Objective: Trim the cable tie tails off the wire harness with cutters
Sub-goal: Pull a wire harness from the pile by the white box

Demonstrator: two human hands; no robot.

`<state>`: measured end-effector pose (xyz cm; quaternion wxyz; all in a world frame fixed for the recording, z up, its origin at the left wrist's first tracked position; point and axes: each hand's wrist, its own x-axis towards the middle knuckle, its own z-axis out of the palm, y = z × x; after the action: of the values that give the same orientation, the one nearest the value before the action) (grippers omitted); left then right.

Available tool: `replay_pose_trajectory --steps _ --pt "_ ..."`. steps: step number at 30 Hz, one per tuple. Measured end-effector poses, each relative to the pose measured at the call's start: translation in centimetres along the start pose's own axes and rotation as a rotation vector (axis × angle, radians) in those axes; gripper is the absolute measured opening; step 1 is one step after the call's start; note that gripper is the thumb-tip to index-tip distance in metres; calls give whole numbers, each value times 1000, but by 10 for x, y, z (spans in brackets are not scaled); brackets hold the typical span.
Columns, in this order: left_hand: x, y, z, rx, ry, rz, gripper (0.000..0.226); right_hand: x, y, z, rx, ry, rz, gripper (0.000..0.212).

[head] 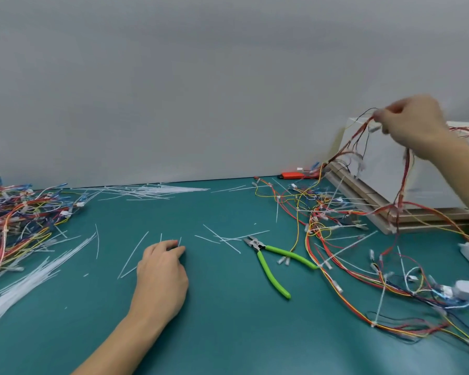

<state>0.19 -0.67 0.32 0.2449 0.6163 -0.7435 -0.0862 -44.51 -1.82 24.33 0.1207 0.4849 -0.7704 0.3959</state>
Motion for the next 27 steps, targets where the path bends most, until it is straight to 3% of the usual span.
replay_pose_trajectory --steps 3,8,11,14,17,20,25,27 --pt "0 1 0 2 1 5 42 12 -13 -16 -38 142 -98 41" --pt "1 1 0 -5 0 5 41 34 -37 -41 2 143 1 39" --pt "1 1 -1 -6 -6 -1 41 48 -50 -57 -140 24 24 34" --pt "1 0 -1 -11 -2 8 41 66 -52 -66 -68 12 45 37" --pt "1 1 0 -2 -7 -3 40 68 -55 -66 -85 -221 60 31" --pt "1 0 -1 -5 5 6 40 68 -53 -71 62 -319 150 28" --pt "1 0 -1 12 0 11 39 44 -41 -71 136 -810 331 29" --pt "1 1 -2 16 0 10 39 27 -36 -57 151 -887 331 25"
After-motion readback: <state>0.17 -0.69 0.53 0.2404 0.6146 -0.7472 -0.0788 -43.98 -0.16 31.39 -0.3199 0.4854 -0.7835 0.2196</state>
